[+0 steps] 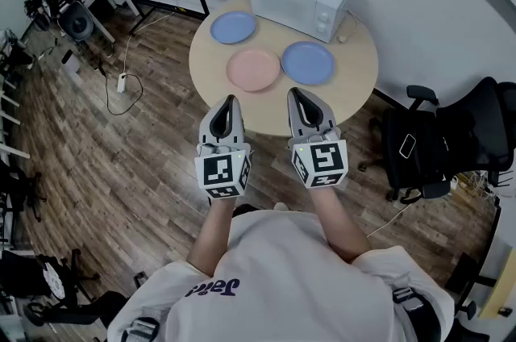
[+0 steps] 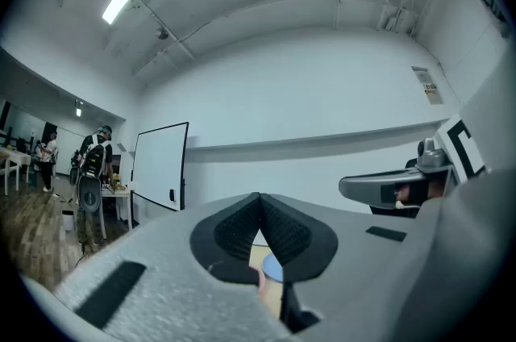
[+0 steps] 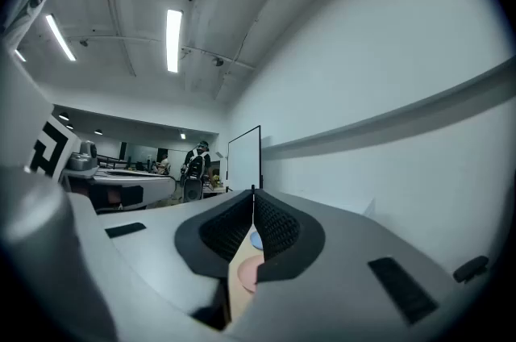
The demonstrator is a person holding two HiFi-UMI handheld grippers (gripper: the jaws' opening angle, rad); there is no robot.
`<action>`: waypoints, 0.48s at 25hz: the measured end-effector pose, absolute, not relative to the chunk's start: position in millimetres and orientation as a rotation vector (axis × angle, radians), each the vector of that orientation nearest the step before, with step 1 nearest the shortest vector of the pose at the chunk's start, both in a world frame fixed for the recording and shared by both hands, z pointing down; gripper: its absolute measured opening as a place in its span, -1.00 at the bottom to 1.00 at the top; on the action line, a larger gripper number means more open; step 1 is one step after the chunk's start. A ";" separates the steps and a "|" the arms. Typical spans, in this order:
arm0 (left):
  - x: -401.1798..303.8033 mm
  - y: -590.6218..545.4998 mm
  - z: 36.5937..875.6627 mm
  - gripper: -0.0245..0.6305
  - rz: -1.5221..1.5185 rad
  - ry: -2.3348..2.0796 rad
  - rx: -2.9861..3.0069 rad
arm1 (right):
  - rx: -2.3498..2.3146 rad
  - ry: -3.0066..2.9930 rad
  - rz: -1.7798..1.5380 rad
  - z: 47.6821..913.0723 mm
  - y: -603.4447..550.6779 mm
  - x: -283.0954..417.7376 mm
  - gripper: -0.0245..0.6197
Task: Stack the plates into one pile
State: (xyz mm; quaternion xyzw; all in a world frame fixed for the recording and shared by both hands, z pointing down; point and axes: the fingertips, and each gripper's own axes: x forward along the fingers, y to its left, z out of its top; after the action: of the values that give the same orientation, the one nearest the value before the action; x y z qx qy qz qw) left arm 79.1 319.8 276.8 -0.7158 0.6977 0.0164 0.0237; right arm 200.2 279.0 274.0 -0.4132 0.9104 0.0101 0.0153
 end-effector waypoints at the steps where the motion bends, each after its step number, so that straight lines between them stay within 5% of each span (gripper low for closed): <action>1: 82.0 318.4 279.9 -0.88 0.051 2.162 -2.216 | -1.283 2.838 0.024 277.1 275.6 202.1 -0.87; 12: 68.2 292.4 300.1 -0.88 0.068 2.170 -2.260 | -1.294 2.888 -0.048 302.3 242.0 177.2 -0.87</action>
State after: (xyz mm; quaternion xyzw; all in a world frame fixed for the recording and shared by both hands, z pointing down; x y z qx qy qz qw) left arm 68.2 292.4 300.1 -0.7212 0.6924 0.0216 0.0037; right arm 177.2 242.0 302.3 -0.4088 0.9124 -0.0152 -0.0119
